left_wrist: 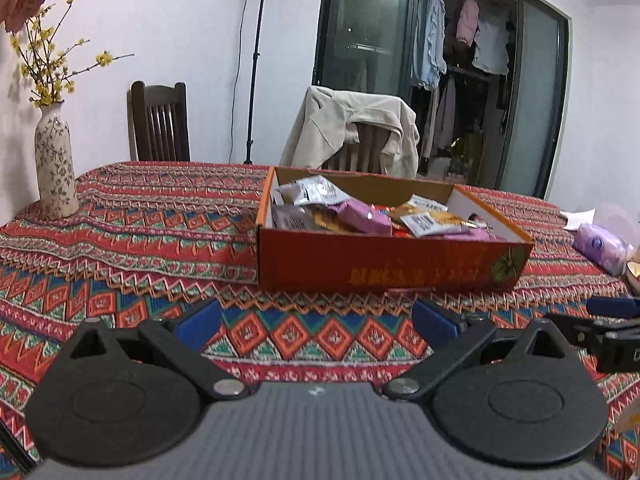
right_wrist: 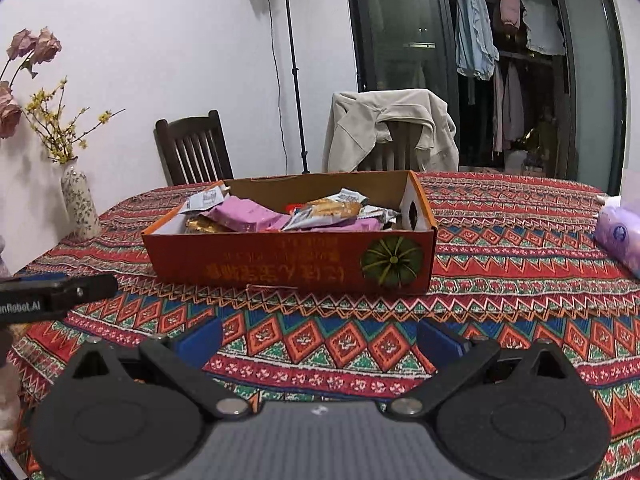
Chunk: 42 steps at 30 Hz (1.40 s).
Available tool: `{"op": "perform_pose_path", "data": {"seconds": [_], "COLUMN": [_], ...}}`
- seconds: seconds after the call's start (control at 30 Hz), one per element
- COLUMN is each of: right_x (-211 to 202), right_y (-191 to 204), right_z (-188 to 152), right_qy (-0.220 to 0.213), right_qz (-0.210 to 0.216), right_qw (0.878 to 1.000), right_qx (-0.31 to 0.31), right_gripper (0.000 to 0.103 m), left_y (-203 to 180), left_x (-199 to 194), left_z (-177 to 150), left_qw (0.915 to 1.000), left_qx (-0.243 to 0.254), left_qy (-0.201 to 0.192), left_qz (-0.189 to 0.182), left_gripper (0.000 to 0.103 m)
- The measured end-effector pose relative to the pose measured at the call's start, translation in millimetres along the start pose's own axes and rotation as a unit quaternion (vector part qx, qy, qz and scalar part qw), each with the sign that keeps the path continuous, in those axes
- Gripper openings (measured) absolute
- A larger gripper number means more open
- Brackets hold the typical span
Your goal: Organize snacks
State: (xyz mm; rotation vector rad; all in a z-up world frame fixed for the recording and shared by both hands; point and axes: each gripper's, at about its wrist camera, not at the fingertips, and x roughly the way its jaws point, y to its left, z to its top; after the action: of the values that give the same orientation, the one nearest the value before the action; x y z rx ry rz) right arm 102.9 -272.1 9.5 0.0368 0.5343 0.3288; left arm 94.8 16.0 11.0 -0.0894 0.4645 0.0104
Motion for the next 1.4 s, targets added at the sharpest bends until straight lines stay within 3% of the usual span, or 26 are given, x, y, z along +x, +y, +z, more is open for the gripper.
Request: {"op": "perform_pose_path", "data": {"seconds": [1.4], "right_x": [-0.8], "right_y": [-0.5], "right_z": [-0.9], "right_qy": [0.007], "right_qz": [-0.004], "right_qw": [1.0], "right_qx": [0.006], "right_gripper": [0.103], "left_y": [-3.0], "left_x": [-0.9], "left_z": [-6.7], "left_qw": [0.9999], "left_qx": [0.005], "left_qy": [0.01], "left_qz": [0.0], "left_gripper": [0.103]}}
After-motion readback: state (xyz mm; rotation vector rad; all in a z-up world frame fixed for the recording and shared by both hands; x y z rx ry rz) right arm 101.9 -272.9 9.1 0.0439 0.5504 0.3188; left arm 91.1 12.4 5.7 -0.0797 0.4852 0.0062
